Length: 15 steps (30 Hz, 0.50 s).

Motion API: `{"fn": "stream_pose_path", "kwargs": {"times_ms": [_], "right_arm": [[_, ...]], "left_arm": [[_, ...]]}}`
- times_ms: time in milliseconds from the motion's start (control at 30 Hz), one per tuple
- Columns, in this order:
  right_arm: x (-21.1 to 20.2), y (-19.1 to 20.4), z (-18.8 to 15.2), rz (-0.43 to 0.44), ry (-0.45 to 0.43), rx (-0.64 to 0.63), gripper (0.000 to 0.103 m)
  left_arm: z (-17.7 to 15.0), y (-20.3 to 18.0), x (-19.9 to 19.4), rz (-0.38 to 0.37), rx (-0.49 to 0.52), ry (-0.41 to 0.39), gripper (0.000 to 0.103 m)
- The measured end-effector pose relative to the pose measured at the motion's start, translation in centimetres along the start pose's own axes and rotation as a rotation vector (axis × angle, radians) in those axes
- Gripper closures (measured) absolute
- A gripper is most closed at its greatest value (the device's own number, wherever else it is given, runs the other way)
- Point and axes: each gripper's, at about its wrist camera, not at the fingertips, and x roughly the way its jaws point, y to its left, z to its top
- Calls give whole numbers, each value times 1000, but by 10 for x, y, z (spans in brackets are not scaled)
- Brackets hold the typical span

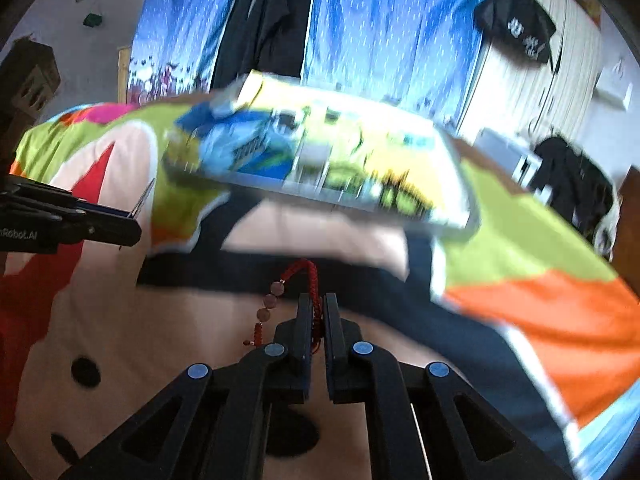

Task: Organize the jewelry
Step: 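Carry the white clip and red bracelet over the silver tray with both tools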

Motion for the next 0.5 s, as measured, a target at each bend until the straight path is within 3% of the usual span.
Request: {"fn": "stream_pose_path", "kwargs": {"times_ms": [300,500], "right_arm": [[-8,-24,73,-3,-186,34,98],[27,-28,118,-6,-218,73,98]], "left_arm": [[72,10,-10,52,44,-167,92],[103,30,16,116,11,-186,92]]}}
